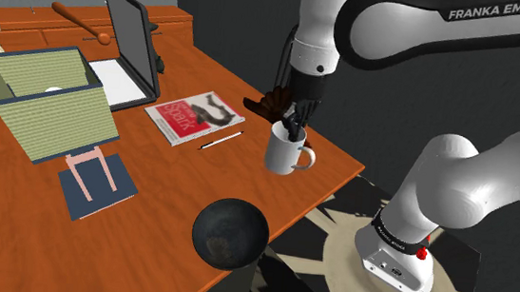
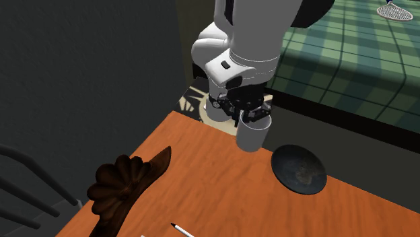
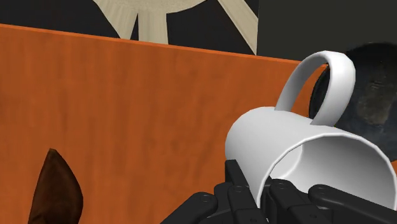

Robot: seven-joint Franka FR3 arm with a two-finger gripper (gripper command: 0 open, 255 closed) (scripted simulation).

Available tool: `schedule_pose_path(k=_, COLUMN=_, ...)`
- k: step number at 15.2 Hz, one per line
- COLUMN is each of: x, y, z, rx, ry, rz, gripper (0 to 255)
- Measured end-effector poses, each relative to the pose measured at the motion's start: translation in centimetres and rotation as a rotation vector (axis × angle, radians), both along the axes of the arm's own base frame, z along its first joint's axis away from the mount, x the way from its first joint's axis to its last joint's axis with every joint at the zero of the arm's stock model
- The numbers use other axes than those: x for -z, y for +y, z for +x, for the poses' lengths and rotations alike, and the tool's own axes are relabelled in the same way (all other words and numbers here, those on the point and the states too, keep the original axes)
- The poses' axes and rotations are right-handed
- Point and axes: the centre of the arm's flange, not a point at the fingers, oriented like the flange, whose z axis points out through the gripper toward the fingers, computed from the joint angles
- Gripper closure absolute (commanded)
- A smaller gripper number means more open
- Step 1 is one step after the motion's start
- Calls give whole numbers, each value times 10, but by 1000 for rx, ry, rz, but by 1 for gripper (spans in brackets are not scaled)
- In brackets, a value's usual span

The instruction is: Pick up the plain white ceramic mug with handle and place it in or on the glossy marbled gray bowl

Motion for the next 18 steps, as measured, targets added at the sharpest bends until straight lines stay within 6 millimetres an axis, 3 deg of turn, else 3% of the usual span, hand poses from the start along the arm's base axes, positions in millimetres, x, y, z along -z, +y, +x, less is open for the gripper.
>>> schedule_pose_path(k=12, x=-13, y=153, z=-41, rx=0, ry=0, rz=0, gripper=255)
schedule_pose_path(k=14, x=-14, y=167, z=-46, rx=0, ry=0, rz=0, gripper=255)
schedule_pose_path(k=18, x=5, y=172, z=-45, rx=1, ry=1, rz=0, gripper=255)
